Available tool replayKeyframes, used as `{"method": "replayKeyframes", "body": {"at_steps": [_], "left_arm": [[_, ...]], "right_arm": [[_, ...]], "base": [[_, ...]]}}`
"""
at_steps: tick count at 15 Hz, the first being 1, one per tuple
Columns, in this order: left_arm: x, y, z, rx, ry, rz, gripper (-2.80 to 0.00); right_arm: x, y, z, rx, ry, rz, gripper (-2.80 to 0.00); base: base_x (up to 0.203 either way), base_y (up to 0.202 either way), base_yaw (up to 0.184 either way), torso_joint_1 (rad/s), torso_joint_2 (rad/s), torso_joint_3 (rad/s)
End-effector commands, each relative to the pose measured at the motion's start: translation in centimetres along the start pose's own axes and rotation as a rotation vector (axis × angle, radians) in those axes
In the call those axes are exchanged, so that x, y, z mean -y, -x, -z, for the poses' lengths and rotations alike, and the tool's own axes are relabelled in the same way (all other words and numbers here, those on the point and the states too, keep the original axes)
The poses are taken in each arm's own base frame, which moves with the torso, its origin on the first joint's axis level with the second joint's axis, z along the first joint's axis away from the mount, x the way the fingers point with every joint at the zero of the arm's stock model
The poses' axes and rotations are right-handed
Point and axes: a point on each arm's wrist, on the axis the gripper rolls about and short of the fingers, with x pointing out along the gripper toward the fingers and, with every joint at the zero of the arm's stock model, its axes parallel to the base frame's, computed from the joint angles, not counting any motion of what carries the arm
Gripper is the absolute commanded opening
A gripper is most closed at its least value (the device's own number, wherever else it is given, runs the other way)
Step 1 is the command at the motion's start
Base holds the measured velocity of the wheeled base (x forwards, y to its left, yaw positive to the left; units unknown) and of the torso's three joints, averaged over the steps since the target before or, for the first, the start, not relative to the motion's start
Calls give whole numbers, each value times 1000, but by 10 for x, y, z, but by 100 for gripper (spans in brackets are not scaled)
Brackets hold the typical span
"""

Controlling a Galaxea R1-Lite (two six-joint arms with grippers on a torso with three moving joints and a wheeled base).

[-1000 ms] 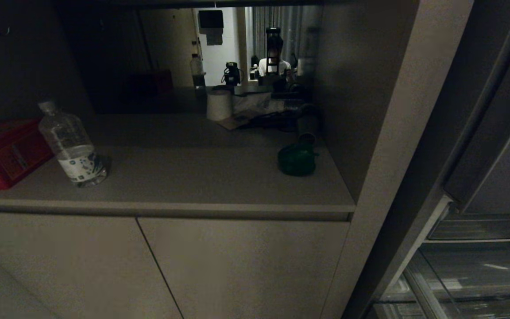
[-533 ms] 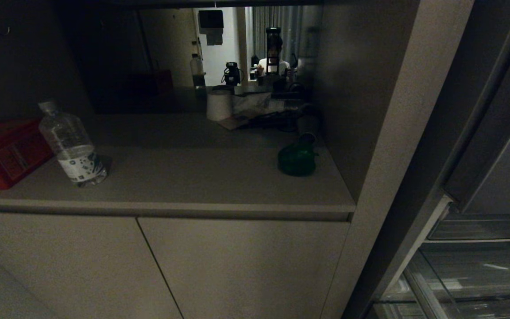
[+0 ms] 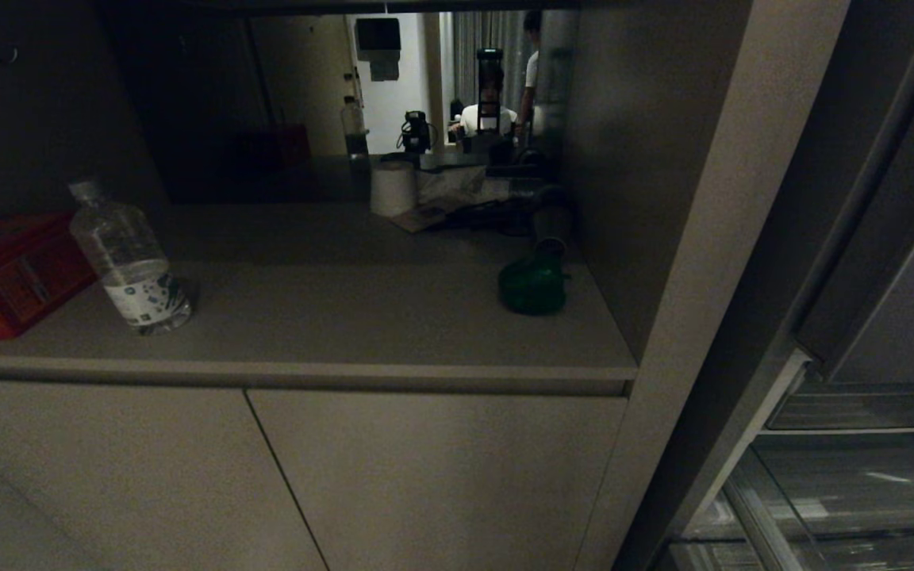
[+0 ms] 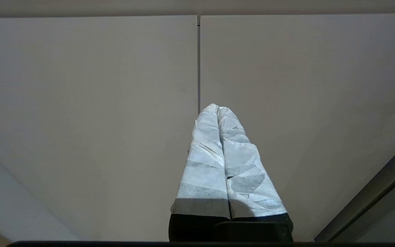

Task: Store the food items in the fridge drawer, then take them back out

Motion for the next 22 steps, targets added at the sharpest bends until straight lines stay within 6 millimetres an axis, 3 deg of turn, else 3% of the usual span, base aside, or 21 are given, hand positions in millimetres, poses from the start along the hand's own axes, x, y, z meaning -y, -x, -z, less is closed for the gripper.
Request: {"method": "replayKeyframes", "body": {"at_steps": [1, 17, 22], "left_arm": [[0, 0, 0, -1, 0, -1, -280], [0, 0, 0, -1, 0, -1, -280], [0, 0, 0, -1, 0, -1, -280]], "right_arm": [[-1, -2, 9, -32, -1, -2, -280], [-1, -2, 9, -33, -6, -2, -280], [0, -2, 8, -30, -16, -2, -280]], "base": [[0, 0, 0, 0, 0, 0], [0, 0, 0, 0, 0, 0], [1, 8, -147, 2, 4, 2]]}}
